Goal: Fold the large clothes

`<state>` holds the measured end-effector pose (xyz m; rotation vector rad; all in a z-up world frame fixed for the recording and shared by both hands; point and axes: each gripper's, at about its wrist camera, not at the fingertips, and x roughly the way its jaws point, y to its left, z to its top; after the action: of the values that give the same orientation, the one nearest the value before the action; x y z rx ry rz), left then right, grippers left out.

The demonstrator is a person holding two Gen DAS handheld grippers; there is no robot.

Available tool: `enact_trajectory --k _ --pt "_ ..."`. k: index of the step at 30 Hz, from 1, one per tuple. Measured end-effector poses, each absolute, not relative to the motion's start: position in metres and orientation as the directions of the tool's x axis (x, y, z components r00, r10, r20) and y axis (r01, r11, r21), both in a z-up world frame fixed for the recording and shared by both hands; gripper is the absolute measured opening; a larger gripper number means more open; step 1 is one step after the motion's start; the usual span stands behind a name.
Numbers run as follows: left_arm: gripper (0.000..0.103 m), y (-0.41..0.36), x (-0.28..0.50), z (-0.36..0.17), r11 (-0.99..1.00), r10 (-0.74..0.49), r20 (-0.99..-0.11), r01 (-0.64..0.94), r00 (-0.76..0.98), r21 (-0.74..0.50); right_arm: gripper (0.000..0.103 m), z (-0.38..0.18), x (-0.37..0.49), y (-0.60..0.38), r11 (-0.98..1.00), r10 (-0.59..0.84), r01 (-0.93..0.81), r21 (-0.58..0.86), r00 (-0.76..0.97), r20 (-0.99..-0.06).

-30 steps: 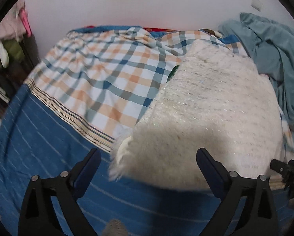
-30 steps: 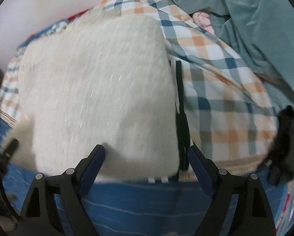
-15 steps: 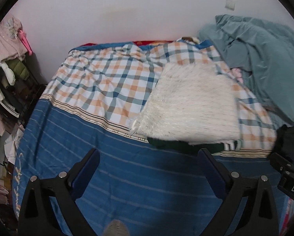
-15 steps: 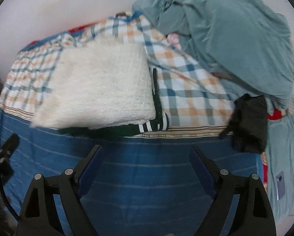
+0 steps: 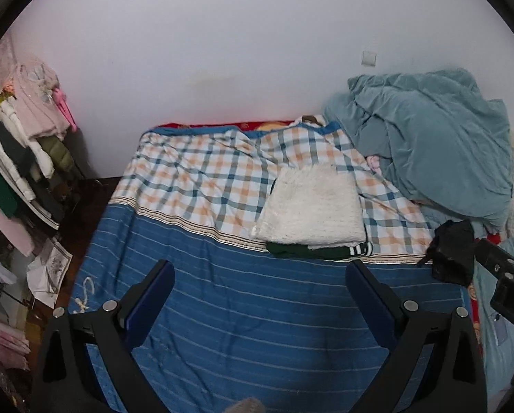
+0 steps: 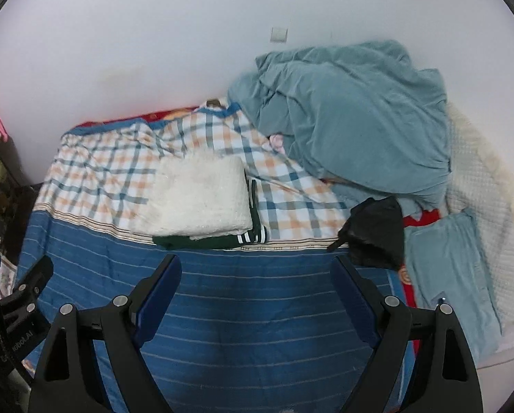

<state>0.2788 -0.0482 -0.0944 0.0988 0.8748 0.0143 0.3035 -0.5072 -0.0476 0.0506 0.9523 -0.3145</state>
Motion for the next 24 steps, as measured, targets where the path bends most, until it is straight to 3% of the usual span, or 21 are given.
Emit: enact_trajectory --k 12,24 --pt "0.101 -0.048 0.217 -0.025 0.997 0.045 -0.71 0.009 0.703 0.072 0.09 0.071 0.194 -0.483 0.966 -0.228 0.242 -0.09 0.641 -0.733" --pt "0.101 -0.059 0.186 -0.009 0.997 0.035 -0.679 0.018 0.733 0.071 0.09 0.109 0.153 -0.487 0.967 -0.229 0.239 -0.086 0.678 -0.698"
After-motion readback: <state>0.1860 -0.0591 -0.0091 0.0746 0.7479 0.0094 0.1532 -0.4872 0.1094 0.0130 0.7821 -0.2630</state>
